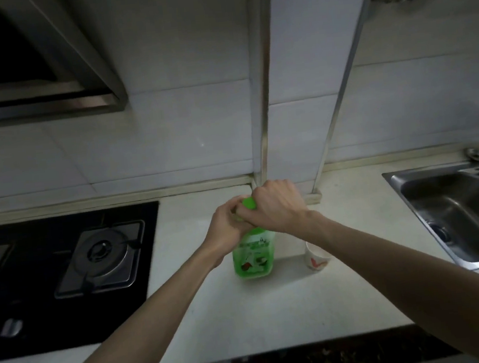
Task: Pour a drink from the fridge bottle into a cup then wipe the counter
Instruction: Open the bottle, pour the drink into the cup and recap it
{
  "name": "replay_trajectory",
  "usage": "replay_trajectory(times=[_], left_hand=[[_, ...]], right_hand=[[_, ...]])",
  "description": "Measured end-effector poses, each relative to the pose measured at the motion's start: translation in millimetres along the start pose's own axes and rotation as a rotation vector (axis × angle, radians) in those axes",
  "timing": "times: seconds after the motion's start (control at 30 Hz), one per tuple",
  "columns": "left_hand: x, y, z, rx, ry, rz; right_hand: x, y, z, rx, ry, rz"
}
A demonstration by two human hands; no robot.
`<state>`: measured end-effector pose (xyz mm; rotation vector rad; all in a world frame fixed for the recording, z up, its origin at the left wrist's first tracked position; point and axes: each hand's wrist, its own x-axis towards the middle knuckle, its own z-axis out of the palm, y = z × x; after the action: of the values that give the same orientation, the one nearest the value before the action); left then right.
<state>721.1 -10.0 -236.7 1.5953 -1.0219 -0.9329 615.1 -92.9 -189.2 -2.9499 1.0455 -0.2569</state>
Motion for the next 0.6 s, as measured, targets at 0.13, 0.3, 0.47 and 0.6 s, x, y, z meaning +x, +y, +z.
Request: replay_trajectory(times=[0.13, 0.3, 0.47, 0.6], left_hand=[[-12, -14, -3, 0.085, 0.067, 0.027], [-12, -38, -9, 0.087, -0.001, 0.016], [-12, -46, 2, 0.085, -0.040, 0.153], [-3, -51, 20, 0.246, 0.021, 0.142]], right_hand=[[2, -5, -2, 0.075, 0.068, 0.082], [-1, -1, -2, 0.123, 0.131, 0.143], [2, 14, -11, 0.148, 0.155, 0.176], [5, 42, -22, 0.110, 0.047, 0.156]])
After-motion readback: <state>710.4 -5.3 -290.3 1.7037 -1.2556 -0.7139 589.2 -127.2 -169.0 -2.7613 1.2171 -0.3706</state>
